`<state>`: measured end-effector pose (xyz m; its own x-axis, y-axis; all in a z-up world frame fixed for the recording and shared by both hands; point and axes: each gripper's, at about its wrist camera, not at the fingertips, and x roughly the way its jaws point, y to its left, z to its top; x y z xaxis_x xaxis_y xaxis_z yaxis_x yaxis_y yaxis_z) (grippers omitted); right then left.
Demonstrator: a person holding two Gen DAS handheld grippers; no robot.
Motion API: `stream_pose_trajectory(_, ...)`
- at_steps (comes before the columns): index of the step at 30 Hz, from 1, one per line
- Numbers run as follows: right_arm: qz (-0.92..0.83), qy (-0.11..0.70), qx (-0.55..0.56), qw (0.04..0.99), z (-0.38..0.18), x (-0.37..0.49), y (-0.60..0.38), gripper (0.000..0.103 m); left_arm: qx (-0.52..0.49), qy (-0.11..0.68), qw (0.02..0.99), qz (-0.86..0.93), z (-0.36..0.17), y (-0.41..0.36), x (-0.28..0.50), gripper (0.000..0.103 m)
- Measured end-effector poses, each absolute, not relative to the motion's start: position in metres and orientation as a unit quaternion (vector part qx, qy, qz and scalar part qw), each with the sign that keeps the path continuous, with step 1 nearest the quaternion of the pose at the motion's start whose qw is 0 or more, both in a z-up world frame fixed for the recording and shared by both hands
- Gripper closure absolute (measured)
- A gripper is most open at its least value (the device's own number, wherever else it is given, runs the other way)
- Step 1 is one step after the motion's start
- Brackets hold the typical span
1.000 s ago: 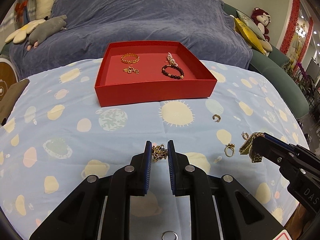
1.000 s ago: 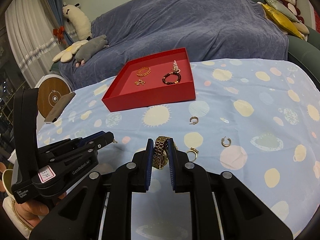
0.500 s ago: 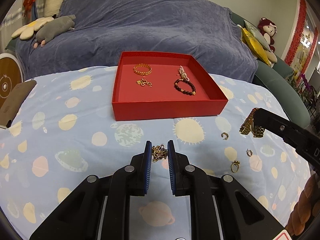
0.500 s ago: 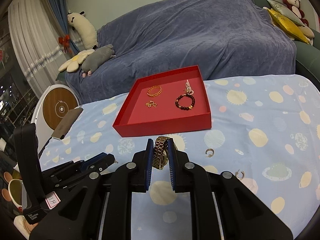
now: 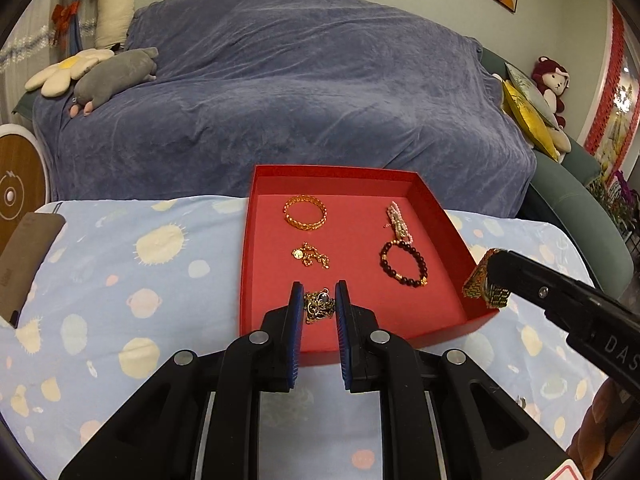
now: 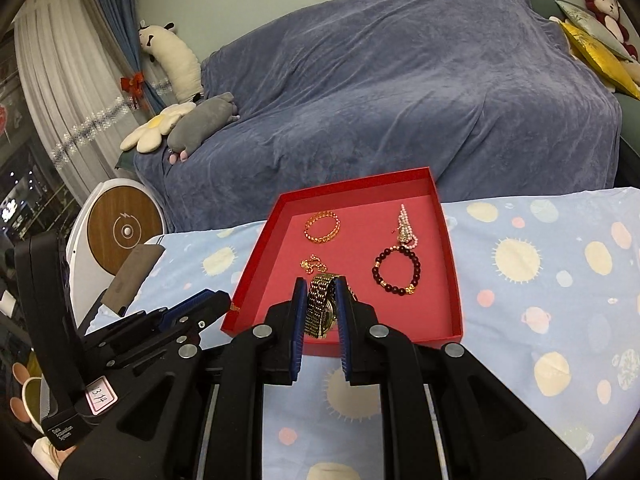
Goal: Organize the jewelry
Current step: 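Carry the gold watch and gold chain into the red box and open both tools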
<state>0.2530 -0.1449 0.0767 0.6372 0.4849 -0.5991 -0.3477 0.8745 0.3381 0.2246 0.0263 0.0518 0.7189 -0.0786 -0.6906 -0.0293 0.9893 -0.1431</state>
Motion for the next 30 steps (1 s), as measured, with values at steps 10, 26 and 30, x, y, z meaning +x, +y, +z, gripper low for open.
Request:
stream_pose_trajectory(10,0.245,0.439,0.106,0.858,0.020,0.304,-0.126,0.089,-0.072,0.420,0.905,-0.015,0.012,0.028,0.272,0.090)
stream_pose_trajectory(26,0.218,0.380,0.120,0.891,0.014,0.326,-0.139,0.073,-0.109,0.408,0.906,0.015,-0.009,0.045,0.292,0.066)
stream_pose_trajectory(30,0.213,0.369,0.119,0.897,0.032,0.318,-0.146,0.073,-0.110,0.401,0.909,0.022,0.004,0.048,0.289,0.066)
